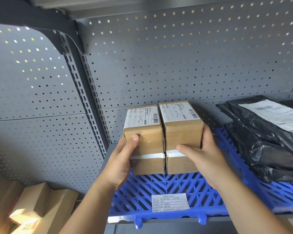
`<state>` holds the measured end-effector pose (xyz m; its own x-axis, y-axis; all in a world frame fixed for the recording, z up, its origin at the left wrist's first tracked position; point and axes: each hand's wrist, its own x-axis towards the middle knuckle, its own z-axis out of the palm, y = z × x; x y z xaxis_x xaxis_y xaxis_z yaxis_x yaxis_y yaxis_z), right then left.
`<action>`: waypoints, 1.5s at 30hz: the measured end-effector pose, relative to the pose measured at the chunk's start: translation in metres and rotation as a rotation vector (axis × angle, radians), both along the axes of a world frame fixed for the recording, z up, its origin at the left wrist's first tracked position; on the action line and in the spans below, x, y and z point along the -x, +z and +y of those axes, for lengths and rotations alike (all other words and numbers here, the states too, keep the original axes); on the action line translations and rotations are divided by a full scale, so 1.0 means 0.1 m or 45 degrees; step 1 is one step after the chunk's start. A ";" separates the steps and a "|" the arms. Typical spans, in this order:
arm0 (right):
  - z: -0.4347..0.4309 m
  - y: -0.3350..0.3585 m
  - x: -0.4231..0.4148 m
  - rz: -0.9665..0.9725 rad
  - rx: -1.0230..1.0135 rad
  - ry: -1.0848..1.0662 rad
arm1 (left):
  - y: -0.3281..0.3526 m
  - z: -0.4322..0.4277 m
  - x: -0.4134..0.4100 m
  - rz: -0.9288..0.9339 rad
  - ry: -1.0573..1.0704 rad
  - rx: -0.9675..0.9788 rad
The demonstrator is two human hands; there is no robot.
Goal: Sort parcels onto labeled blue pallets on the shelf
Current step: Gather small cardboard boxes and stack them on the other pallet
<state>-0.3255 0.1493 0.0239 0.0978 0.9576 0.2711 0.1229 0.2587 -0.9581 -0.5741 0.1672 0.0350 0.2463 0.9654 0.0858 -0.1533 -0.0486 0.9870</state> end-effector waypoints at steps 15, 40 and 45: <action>-0.02 0.07 0.04 0.181 -0.019 -0.008 | 0.01 0.06 -0.02 0.022 0.038 -0.191; -0.51 0.28 -0.24 -0.072 -0.038 -0.036 | 0.17 -0.60 -0.48 0.118 0.718 -0.447; -0.68 0.26 -0.29 -0.191 -0.041 -0.010 | 0.08 -0.86 -0.57 0.287 0.939 -0.380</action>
<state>-0.2964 0.0816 0.0504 0.0610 0.9475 0.3140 0.2662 0.2878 -0.9199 -0.5174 0.0811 0.0426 -0.3994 0.8303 0.3887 0.2210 -0.3242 0.9198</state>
